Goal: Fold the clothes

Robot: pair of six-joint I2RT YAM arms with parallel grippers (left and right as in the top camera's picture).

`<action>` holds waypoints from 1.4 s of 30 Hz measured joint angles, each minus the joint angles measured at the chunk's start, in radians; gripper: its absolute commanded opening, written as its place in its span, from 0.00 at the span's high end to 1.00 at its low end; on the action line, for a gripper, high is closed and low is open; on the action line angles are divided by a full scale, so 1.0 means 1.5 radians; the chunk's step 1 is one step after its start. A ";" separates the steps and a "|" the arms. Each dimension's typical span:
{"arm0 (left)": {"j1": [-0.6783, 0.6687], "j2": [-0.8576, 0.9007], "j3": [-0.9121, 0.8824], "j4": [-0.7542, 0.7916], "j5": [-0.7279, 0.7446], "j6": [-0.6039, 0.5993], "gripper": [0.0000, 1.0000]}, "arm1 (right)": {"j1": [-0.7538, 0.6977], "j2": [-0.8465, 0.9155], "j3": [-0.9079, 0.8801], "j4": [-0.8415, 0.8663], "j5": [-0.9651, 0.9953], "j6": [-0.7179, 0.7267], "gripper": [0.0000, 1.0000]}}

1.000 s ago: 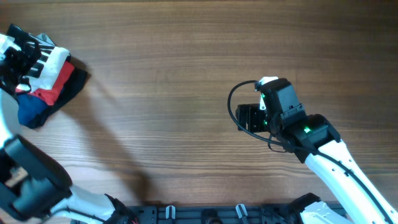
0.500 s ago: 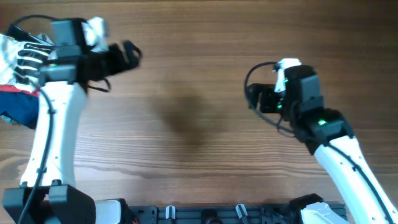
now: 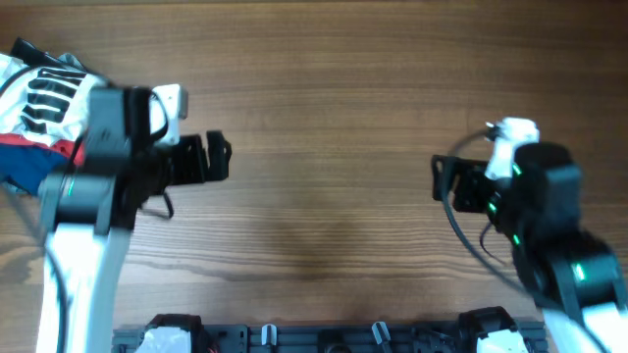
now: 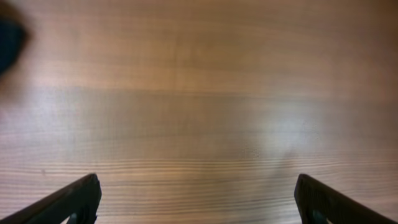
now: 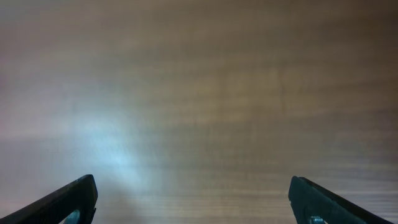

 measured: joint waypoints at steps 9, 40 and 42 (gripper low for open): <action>0.000 -0.263 -0.229 0.149 0.000 0.001 0.00 | 0.000 -0.225 -0.089 -0.039 0.063 0.063 0.01; 0.000 -0.263 -0.232 0.151 0.000 0.001 0.00 | -0.036 -0.503 -0.431 0.360 -0.036 -0.151 0.00; 0.000 -0.263 -0.232 0.150 0.000 0.001 0.00 | -0.042 -0.534 -0.507 0.488 -0.047 -0.172 0.00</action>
